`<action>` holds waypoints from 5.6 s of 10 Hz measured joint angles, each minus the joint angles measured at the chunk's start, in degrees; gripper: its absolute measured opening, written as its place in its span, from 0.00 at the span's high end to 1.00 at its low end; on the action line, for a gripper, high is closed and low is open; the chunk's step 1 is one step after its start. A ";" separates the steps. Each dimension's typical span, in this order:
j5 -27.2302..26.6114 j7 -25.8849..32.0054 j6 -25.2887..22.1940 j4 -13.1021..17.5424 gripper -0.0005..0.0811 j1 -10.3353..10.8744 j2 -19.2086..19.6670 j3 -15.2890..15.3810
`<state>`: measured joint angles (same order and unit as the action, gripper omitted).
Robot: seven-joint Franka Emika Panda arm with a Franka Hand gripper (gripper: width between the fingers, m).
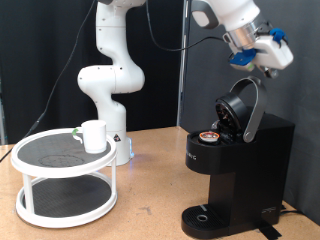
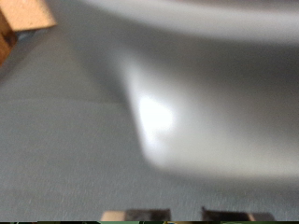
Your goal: Make a cup of coffee with the keurig machine
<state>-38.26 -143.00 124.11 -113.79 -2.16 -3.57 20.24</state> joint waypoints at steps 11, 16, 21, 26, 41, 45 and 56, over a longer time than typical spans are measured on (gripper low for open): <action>-4.02 7.48 -1.45 -7.54 0.99 -1.21 -6.56 -3.71; -4.72 15.96 -6.46 -11.52 0.99 -3.71 -9.80 -8.83; -1.21 16.31 -5.27 -14.51 0.99 -6.19 -10.35 -9.69; 0.94 18.24 -0.27 -19.35 0.99 -8.11 -10.27 -9.76; -10.07 25.53 4.20 -22.87 0.99 -8.36 -11.18 -12.07; -12.78 29.93 3.11 -24.35 0.99 -8.38 -12.73 -13.19; -5.71 36.90 -10.73 -33.14 0.99 -13.44 -24.16 -22.27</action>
<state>-43.97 -106.10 113.38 -146.93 -15.60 -27.73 -2.04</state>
